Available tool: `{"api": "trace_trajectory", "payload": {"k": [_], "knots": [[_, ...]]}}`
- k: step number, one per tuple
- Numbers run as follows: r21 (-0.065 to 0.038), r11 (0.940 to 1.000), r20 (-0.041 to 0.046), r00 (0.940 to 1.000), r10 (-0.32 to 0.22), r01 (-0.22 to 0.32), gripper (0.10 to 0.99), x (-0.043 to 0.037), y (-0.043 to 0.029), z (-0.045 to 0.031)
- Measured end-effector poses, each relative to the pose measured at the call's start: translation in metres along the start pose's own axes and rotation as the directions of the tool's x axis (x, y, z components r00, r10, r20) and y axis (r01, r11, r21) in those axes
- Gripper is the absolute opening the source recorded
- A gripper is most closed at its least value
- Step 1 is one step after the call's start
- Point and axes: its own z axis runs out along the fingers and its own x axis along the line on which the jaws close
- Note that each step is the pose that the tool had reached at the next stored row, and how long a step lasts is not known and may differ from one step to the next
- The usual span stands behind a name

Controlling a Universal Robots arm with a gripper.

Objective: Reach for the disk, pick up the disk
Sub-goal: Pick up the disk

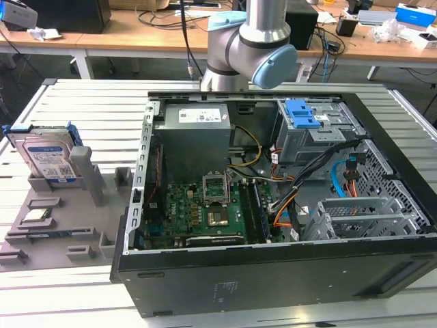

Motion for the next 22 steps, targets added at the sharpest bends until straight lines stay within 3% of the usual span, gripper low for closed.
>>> {"api": "trace_trajectory", "payload": {"k": [4,8,11,16,22], "knots": [[0.0,0.999,0.0016,0.999,0.045,-0.045,0.106,-0.0001,0.0,0.0001],[0.0,0.9908,0.0049,0.9908,0.136,-0.136,0.106,0.0,0.0,0.0003],[-0.001,0.975,0.0081,0.975,0.222,-0.222,0.106,0.0,0.0,0.0004],[-0.002,0.9528,0.0105,0.9528,0.304,-0.304,0.106,0.0,0.0,0.0005],[-0.002,0.9525,0.0106,0.9524,0.305,-0.305,0.106,0.0,0.0,0.0005]]}}
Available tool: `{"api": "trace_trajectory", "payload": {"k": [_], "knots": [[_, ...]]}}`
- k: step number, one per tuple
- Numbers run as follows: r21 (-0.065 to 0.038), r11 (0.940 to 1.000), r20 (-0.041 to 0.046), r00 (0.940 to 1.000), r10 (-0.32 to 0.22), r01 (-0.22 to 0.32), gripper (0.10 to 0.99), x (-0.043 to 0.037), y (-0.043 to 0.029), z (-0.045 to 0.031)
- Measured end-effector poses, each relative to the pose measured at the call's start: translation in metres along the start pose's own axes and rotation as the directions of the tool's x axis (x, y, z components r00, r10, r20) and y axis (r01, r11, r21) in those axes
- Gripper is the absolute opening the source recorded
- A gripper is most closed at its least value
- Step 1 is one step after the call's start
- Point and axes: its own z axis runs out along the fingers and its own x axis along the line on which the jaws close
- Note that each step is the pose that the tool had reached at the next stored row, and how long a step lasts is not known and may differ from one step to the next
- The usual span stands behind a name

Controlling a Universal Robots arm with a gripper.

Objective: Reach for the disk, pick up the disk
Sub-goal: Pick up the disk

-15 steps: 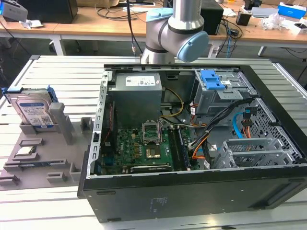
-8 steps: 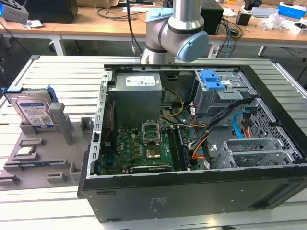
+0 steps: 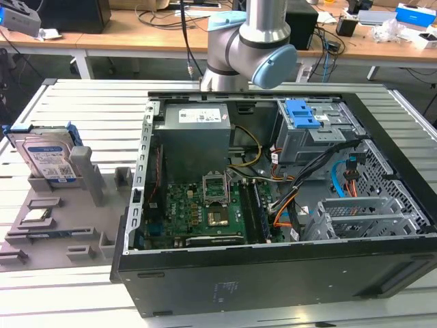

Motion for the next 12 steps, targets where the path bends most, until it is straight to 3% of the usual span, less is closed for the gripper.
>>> {"api": "trace_trajectory", "payload": {"k": [3,4,6,7,12], "knots": [[0.0,1.0,0.0001,1.0,0.0,0.0,0.169,0.0,0.0,0.0],[0.0,1.0,0.0,1.0,0.0,0.0,0.294,0.0,0.0,0.0],[0.0,1.0,0.0,1.0,0.001,-0.001,0.416,0.0,0.0,0.0],[0.0,1.0,0.0001,1.0,0.001,-0.001,0.545,0.0,0.0,0.0],[0.0,1.0,-0.0001,1.0,0.001,-0.001,0.545,-0.0043,0.0,0.0]]}}
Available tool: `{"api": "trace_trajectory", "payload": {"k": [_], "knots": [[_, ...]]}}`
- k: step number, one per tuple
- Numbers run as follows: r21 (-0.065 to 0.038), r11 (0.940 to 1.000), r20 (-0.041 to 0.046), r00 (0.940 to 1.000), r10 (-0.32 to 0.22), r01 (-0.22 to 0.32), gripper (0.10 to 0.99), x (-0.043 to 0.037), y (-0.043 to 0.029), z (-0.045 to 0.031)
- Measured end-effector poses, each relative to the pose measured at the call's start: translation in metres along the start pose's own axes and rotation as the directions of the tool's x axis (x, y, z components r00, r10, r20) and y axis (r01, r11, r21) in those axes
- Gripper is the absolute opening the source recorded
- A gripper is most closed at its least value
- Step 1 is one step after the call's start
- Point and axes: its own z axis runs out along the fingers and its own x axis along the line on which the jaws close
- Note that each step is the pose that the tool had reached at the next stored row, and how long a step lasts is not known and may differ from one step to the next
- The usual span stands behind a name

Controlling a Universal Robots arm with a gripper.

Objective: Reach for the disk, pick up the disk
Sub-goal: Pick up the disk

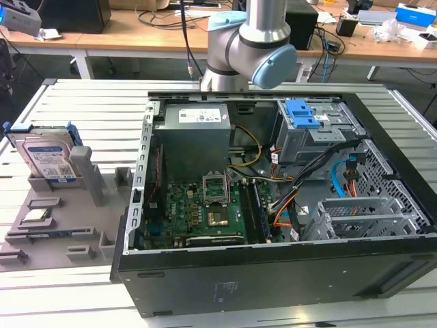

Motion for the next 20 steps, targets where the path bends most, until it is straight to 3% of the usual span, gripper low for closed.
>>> {"api": "trace_trajectory", "payload": {"k": [5,8,20], "knots": [[0.0,1.0,-0.004,1.0,0.0,0.0,0.545,-0.0221,-0.0004,0.0],[0.0,1.0,-0.0045,1.0,0.0,0.0,0.545,-0.0305,-0.0004,-0.0001],[0.0,1.0,-0.0054,1.0,0.0,0.0,0.545,-0.0324,-0.0017,0.0117]]}}
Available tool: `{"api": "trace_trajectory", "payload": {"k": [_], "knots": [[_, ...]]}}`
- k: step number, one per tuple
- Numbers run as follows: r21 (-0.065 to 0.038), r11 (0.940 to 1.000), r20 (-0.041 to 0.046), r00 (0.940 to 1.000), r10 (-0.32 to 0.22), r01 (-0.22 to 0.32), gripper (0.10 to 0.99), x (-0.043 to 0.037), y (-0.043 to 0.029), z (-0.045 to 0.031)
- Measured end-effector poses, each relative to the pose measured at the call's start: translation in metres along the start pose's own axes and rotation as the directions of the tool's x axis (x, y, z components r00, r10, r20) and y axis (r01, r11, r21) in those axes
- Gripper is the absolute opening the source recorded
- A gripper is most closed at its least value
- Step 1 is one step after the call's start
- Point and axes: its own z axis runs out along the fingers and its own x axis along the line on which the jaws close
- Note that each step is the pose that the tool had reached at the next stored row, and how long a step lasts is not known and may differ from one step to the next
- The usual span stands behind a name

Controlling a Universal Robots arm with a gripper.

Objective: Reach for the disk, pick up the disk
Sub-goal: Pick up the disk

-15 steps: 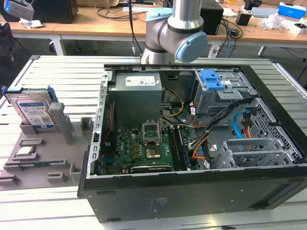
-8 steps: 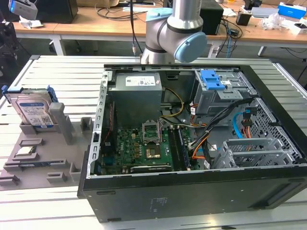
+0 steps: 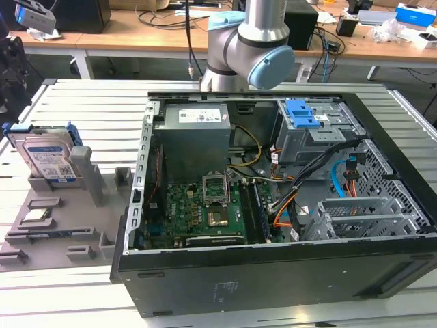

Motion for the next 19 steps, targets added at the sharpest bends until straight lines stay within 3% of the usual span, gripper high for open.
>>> {"api": "trace_trajectory", "payload": {"k": [9,19], "knots": [[0.0,1.0,0.0,1.0,0.0,0.0,0.545,0.0,-0.0006,0.0052],[0.0,1.0,0.0,1.0,0.0,0.0,0.545,-0.0001,-0.0023,0.0168]]}}
